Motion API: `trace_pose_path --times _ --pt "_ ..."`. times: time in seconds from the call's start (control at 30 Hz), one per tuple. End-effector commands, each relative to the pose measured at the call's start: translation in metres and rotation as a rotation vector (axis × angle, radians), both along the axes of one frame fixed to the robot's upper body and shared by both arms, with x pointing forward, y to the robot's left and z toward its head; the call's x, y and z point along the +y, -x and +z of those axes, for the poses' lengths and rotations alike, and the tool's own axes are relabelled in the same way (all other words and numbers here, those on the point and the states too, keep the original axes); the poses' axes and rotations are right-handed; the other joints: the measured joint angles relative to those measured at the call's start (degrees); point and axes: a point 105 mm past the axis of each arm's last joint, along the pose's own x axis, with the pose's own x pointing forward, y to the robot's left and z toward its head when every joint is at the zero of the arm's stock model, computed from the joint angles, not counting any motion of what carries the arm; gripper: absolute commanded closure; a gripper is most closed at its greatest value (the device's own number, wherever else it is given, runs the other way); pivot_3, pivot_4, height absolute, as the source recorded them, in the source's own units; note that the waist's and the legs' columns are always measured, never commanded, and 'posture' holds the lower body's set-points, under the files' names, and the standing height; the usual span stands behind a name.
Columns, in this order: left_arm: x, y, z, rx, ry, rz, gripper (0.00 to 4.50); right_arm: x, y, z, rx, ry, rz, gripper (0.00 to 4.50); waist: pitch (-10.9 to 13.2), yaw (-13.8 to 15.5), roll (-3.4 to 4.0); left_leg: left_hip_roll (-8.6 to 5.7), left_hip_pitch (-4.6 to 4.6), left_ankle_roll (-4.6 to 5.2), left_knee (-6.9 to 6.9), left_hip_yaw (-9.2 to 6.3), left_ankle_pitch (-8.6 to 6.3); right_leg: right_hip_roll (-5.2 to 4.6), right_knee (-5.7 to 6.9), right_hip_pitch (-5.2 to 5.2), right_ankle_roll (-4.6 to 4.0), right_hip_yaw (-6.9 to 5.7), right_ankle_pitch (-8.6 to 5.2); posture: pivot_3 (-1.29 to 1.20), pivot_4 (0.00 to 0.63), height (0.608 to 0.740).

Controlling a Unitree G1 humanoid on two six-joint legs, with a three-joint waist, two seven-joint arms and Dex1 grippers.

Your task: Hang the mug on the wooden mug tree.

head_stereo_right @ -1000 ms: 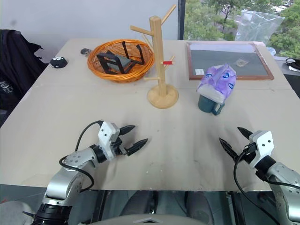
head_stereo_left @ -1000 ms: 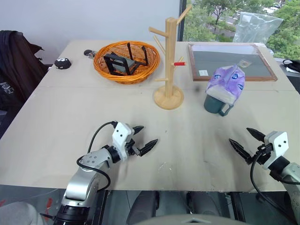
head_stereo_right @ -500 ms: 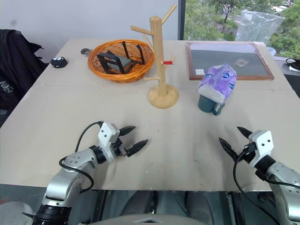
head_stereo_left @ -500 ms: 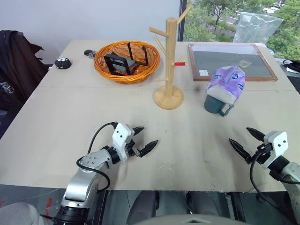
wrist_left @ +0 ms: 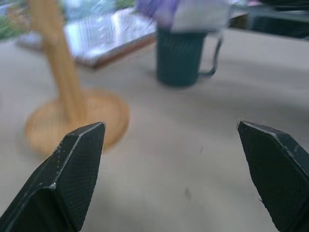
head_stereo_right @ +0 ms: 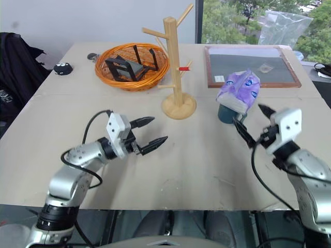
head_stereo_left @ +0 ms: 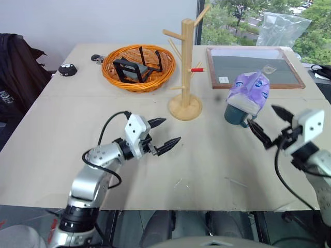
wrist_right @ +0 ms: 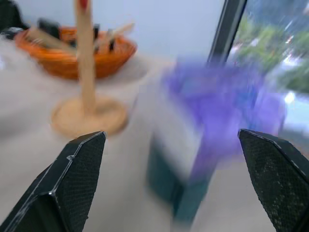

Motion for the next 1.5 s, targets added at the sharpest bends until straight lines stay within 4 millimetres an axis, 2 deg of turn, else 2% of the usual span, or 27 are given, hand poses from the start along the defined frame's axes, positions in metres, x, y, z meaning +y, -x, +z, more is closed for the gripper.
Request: trace_pose_path --times 0.03,0.1,0.23,0.37,0.47,0.53,0.6,0.73,0.97,1.07,1.2,1.37,1.5 --pt "-0.007 0.006 0.026 -0.062 -0.011 -0.07 0.0 0.012 -0.021 0.015 -0.019 0.0 -0.067 0.03 0.0 -0.02 0.01 0.0 -0.03 -0.02 -0.01 0.0 0.01 0.0 0.0 -0.03 0.0 0.0 0.0 0.0 0.15 0.74" --pt "-0.009 0.008 0.032 -0.073 -0.02 -0.096 0.0 0.02 -0.032 0.018 -0.014 -0.023 -0.081 0.03 0.01 -0.04 0.0 0.0 -0.08 -0.03 -0.06 -0.03 0.02 0.02 -0.04 -0.08 -0.01 -0.02 0.0 0.0 0.15 0.74" --pt "-0.013 0.007 0.045 -0.109 -0.036 -0.105 0.0 0.018 -0.054 0.017 0.017 -0.085 -0.187 0.03 0.07 0.04 -0.04 -0.01 -0.18 -0.05 -0.04 -0.02 0.03 0.01 -0.02 -0.17 -0.01 -0.01 0.0 0.0 0.15 0.74" --pt "-0.015 0.009 0.051 -0.119 -0.043 -0.115 0.0 0.019 -0.063 0.009 0.07 -0.131 -0.22 0.03 0.08 -0.09 -0.04 -0.02 -0.18 -0.05 -0.04 -0.02 0.03 0.0 -0.02 -0.17 -0.01 0.0 0.0 0.0 0.15 0.74" --pt "-0.015 0.01 0.051 -0.122 -0.053 -0.115 0.0 0.017 -0.065 0.005 0.087 -0.138 -0.234 0.89 0.09 -0.14 -0.03 -0.02 -0.17 -0.05 -0.04 -0.02 0.03 0.01 0.0 -0.18 -0.01 0.0 0.0 0.0 0.15 0.74" --pt "-0.015 0.011 0.052 -0.123 -0.049 -0.115 0.0 0.017 -0.065 0.004 0.093 -0.139 -0.235 1.71 0.09 -0.15 -0.03 -0.02 -0.16 -0.05 -0.04 -0.01 0.03 0.01 0.01 -0.18 -0.01 0.01 0.0 0.0 0.15 0.74" --pt "-0.016 0.011 0.056 -0.132 -0.034 -0.12 0.0 0.016 -0.065 0.004 0.096 -0.139 -0.235 2.8 0.09 -0.14 -0.03 -0.02 -0.16 -0.05 -0.03 -0.01 0.03 0.02 0.01 -0.18 -0.01 0.01 0.0 0.0 0.15 0.74" --pt "-0.018 0.012 0.065 -0.135 0.035 -0.137 0.0 0.015 -0.064 0.005 0.092 -0.139 -0.239 4.48 0.09 -0.11 -0.04 -0.02 -0.16 -0.05 -0.03 -0.02 0.03 0.02 0.02 -0.18 -0.01 0.0 0.0 0.0 0.15 0.74" --pt "-0.026 0.013 0.078 -0.124 0.124 -0.171 0.0 0.003 -0.061 0.019 0.048 -0.129 -0.273 4.48 0.1 -0.14 -0.04 -0.02 -0.17 -0.05 -0.03 -0.02 0.03 0.01 0.01 -0.18 0.0 0.0 0.0 0.0 0.15 0.74" --pt "-0.034 0.016 0.081 -0.118 0.144 -0.206 0.0 -0.016 -0.056 0.031 0.016 -0.116 -0.327 4.48 0.1 -0.07 -0.04 -0.02 -0.17 -0.05 -0.02 -0.01 0.03 0.01 0.01 -0.17 0.0 0.0 0.0 0.0 0.15 0.74" --pt "-0.046 0.02 0.08 -0.102 0.139 -0.271 0.0 -0.055 -0.041 0.039 -0.002 -0.077 -0.445 4.48 0.14 0.14 -0.06 -0.03 -0.21 -0.04 -0.02 -0.02 0.03 0.01 -0.01 -0.17 0.0 0.0 0.0 0.0 0.15 0.74" --pt "-0.062 0.02 0.08 -0.091 0.115 -0.325 0.0 -0.115 -0.013 0.021 0.062 0.002 -0.615 4.48 0.16 0.22 -0.1 -0.03 -0.22 -0.03 -0.03 0.01 0.02 0.01 -0.02 -0.16 0.0 0.01 0.0 0.0 0.15 0.74" --pt "-0.073 0.019 0.077 -0.078 0.079 -0.35 0.0 -0.142 0.001 -0.007 0.147 0.05 -0.669 4.48 0.18 -0.16 -0.11 -0.04 -0.18 0.02 0.0 0.07 0.0 0.01 0.0 -0.13 0.01 0.08 0.0 0.0 0.15 0.74"
